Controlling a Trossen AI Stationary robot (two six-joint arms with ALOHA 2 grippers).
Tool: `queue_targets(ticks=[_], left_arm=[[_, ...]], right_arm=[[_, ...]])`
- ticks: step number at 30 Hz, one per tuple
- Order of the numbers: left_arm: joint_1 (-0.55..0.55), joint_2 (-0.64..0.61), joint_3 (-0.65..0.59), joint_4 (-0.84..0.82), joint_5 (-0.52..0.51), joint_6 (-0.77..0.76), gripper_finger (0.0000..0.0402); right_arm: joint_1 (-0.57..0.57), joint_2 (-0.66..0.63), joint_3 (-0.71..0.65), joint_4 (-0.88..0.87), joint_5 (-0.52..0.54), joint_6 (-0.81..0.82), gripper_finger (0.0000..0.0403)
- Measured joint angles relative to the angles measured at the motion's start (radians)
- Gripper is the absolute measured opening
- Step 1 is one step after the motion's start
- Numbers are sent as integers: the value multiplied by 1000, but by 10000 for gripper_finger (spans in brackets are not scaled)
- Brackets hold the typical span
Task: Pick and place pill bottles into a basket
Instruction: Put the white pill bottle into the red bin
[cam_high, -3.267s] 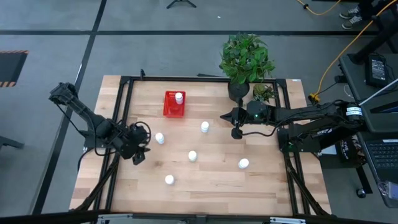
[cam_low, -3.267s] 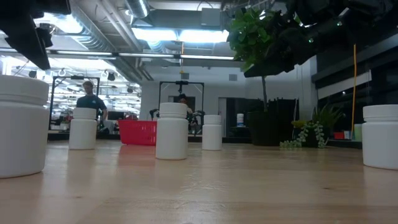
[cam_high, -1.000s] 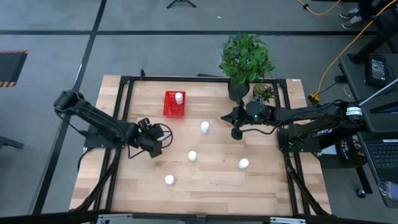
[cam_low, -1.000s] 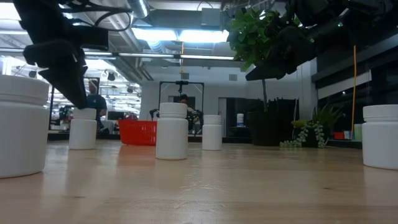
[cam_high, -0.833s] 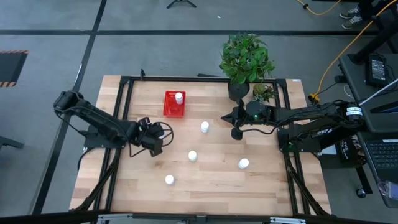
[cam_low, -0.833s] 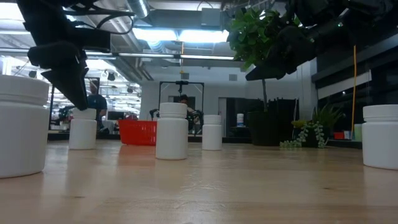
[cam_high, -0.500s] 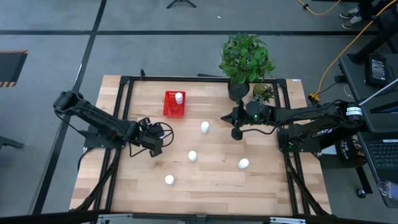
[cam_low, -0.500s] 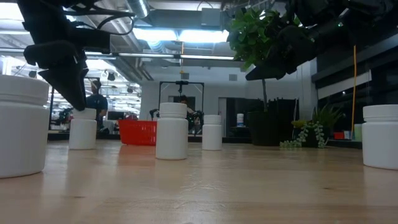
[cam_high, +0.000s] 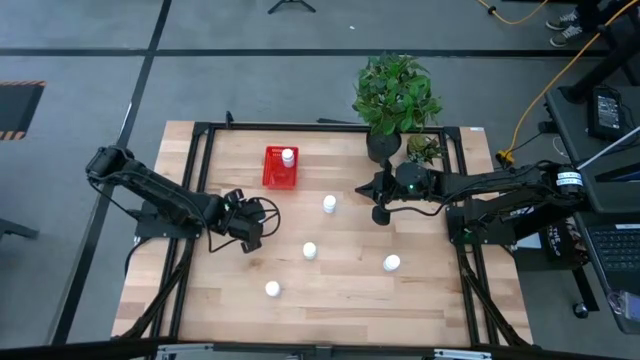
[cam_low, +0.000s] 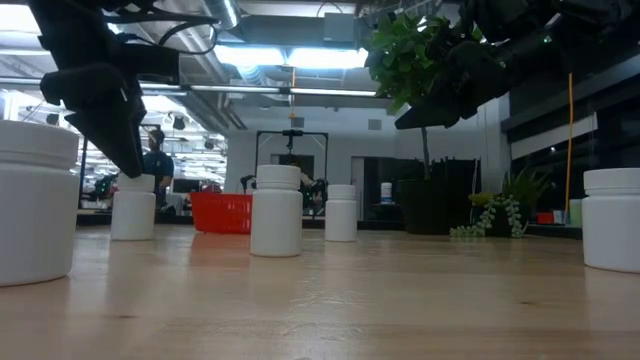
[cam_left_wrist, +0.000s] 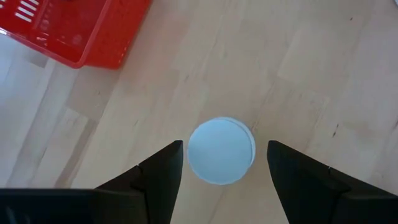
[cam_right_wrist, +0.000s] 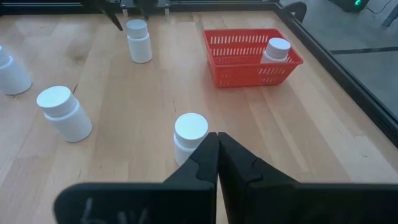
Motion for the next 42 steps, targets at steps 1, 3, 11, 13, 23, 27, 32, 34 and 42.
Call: queue_targets(ticks=[1, 3, 11, 13, 23, 27, 32, 34, 42], left_arm=[[0, 0, -8, 12, 0, -2, 226], [0, 0, -28, 38, 1, -2, 226], [0, -2, -65, 81, -17, -5, 226], [0, -2, -65, 81, -19, 3, 226], [0, -2, -65, 86, -7, -10, 200], [0, -3, -64, 90, -7, -12, 169], [0, -3, -63, 90, 5, -12, 155], [0, -3, -63, 90, 7, -12, 155], [-2, -28, -48, 75, 86, 31, 155]], right_arm=[[0, 0, 0, 0, 0, 0, 10], [1, 0, 0, 0, 0, 0, 10], [1, 0, 0, 0, 0, 19, 10], [1, 0, 0, 0, 0, 19, 10], [1, 0, 0, 1, 0, 19, 10], [1, 0, 0, 1, 0, 19, 10], [1, 0, 0, 1, 0, 19, 10], [1, 0, 0, 1, 0, 19, 10], [1, 0, 0, 2, 0, 19, 10]])
